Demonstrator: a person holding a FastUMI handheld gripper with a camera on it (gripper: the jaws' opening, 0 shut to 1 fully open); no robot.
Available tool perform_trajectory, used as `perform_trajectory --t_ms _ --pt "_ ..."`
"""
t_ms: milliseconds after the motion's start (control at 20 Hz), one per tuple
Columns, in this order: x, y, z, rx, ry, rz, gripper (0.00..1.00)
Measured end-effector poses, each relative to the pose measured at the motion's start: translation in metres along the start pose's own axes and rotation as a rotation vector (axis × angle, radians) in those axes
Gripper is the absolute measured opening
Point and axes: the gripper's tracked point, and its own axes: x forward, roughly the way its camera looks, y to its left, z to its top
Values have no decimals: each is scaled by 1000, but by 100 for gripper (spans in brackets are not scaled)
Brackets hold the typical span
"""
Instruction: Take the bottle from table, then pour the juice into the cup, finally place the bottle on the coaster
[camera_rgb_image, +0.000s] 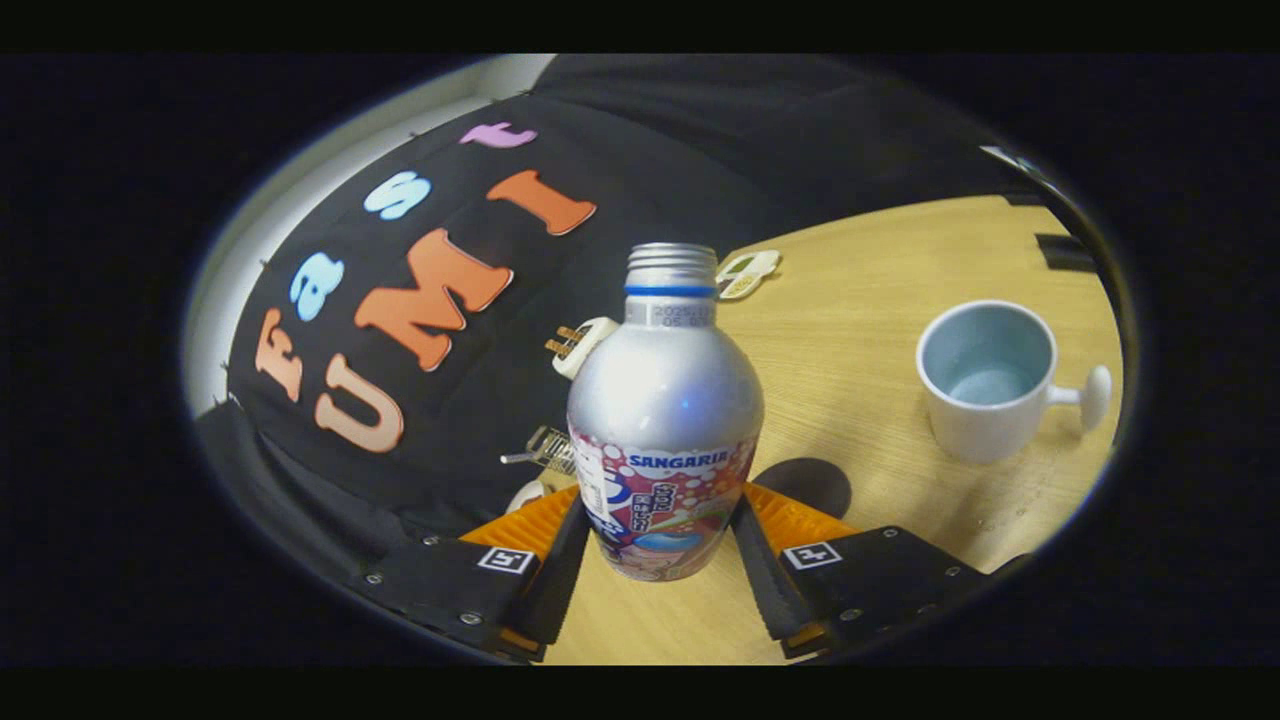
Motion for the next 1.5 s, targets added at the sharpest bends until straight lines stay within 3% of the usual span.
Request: perform_trajectory --t_ms 200,550,1000,1350,1500 --pt "7 -22 1 -280 -51 -95 76" --pt "31 -37 0 -582 -104 -185 76" --pt "46 -37 -10 -749 -108 -196 78" --pt "47 -42 -11 -791 -114 -227 81" --pt "43 -48 -17 -809 -90 -231 94"
